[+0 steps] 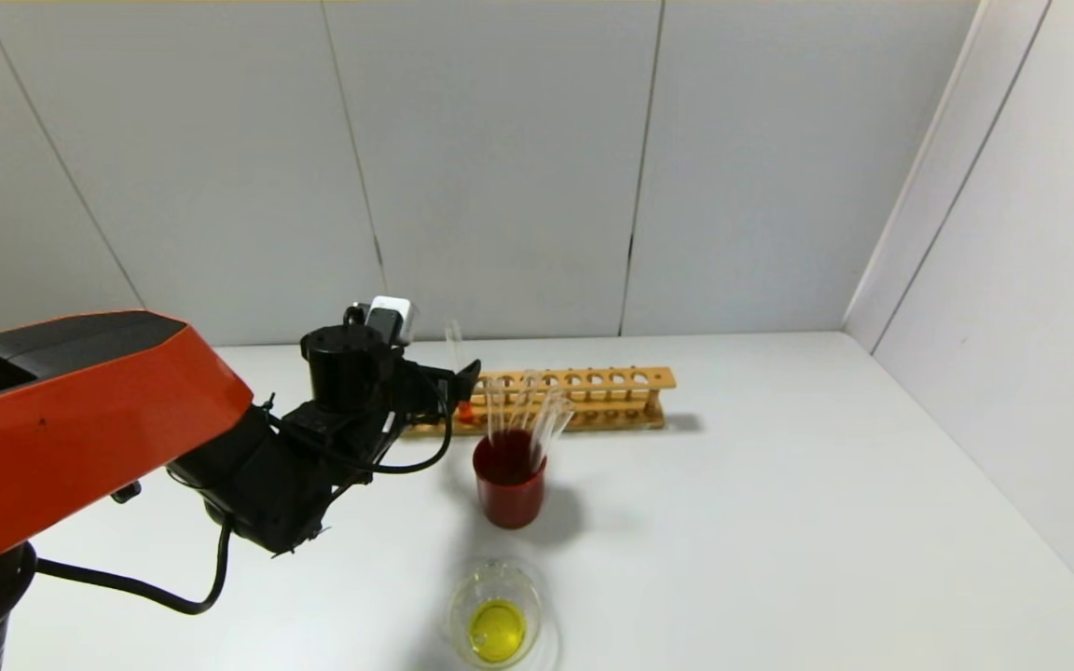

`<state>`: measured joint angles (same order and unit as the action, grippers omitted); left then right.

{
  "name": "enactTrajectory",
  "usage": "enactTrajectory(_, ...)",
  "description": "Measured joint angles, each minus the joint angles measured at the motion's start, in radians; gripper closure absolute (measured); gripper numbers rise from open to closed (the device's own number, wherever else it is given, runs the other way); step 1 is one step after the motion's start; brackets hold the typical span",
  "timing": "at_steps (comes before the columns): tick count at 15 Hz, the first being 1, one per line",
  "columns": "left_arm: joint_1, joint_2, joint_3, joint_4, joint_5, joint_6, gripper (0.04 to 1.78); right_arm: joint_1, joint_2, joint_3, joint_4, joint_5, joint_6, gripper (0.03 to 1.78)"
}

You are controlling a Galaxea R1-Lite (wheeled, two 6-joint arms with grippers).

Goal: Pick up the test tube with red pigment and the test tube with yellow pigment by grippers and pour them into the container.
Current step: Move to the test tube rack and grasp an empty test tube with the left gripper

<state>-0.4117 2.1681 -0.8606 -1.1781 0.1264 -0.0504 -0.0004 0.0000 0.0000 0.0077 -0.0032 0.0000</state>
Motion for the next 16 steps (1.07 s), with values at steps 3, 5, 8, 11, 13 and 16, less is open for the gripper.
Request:
enactTrajectory(3, -0.001, 0.018, -0.008, -0.006, 0.001, 0.003, 0.07, 0.0, 0.0, 0.0, 0.0, 0.0, 0.0, 0.11)
enactTrajectory(5, 0.0, 0.029, -0.018, -0.004, 0.004, 0.006, 0.07, 0.0, 0.0, 0.0, 0.0, 0.0, 0.0, 0.11)
enactTrajectory(8, -0.001, 0.039, -0.031, -0.003, 0.003, 0.024, 0.07, 0.0, 0.0, 0.0, 0.0, 0.0, 0.0, 0.11)
enactTrajectory(11, -0.001, 0.043, -0.036, -0.003, 0.001, 0.026, 0.07, 0.0, 0.0, 0.0, 0.0, 0.0, 0.0, 0.11)
enactTrajectory(13, -0.003, 0.046, -0.042, -0.002, 0.0, 0.026, 0.07, 0.0, 0.0, 0.0, 0.0, 0.0, 0.0, 0.11)
enactTrajectory(16, -0.013, 0.049, -0.049, -0.001, -0.003, 0.027, 0.07, 0.0, 0.0, 0.0, 0.0, 0.0, 0.0, 0.11)
